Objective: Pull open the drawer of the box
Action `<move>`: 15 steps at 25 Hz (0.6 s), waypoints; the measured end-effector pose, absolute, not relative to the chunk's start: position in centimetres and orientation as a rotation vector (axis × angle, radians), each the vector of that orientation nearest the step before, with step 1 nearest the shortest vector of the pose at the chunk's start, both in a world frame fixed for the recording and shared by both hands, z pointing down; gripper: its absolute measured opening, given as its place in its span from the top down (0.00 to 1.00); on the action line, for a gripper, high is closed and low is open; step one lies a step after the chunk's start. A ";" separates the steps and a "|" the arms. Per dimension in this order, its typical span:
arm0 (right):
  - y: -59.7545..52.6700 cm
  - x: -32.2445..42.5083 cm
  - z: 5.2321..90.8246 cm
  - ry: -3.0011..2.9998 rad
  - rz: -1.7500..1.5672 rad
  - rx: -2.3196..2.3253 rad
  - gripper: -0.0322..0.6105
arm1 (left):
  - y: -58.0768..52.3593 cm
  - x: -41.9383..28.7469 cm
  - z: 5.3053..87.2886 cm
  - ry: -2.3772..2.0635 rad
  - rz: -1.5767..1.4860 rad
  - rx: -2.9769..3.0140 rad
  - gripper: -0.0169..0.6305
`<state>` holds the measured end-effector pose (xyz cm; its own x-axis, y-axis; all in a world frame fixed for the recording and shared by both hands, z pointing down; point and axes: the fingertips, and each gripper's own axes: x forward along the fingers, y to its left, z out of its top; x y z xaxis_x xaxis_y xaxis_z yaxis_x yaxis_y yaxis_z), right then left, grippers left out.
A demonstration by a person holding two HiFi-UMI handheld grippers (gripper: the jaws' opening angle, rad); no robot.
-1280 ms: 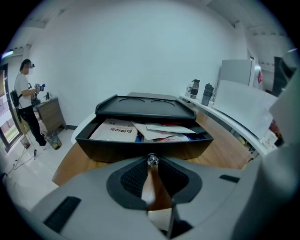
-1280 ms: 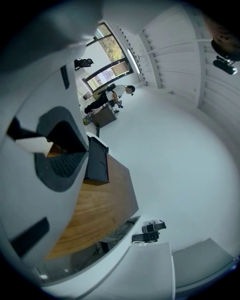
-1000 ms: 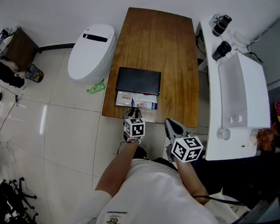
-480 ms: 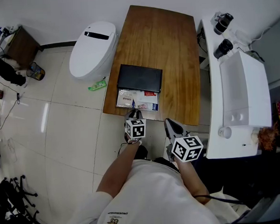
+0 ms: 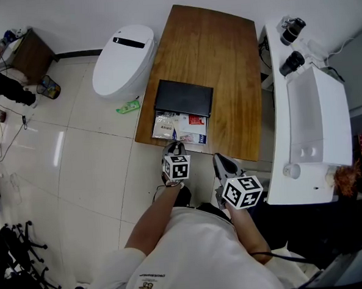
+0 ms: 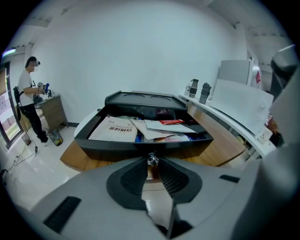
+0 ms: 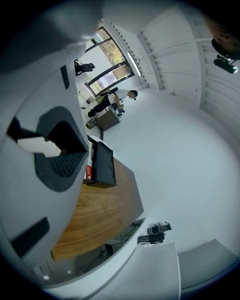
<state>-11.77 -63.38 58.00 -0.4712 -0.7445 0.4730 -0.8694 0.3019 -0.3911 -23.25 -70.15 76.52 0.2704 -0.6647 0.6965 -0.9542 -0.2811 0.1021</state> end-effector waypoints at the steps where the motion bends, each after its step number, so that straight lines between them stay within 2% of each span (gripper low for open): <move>1: -63.4 -11.9 58.1 -2.365 0.911 1.486 0.97 | -70.2 -23.3 76.5 -1.455 0.739 2.033 0.86; 10: -62.6 -12.8 58.6 -2.345 0.919 1.462 0.97 | -70.0 -24.5 76.9 -1.422 0.696 2.024 0.85; 15: -62.2 -11.9 59.0 -2.338 0.938 1.433 0.97 | -68.2 -25.8 73.7 -1.503 0.604 2.057 0.85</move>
<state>-11.94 -62.23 58.98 -0.4887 -0.7080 0.5097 -0.8640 0.3120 -0.3951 -25.84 -68.19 73.74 0.2856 -0.7262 0.6253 -0.9569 -0.2512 0.1454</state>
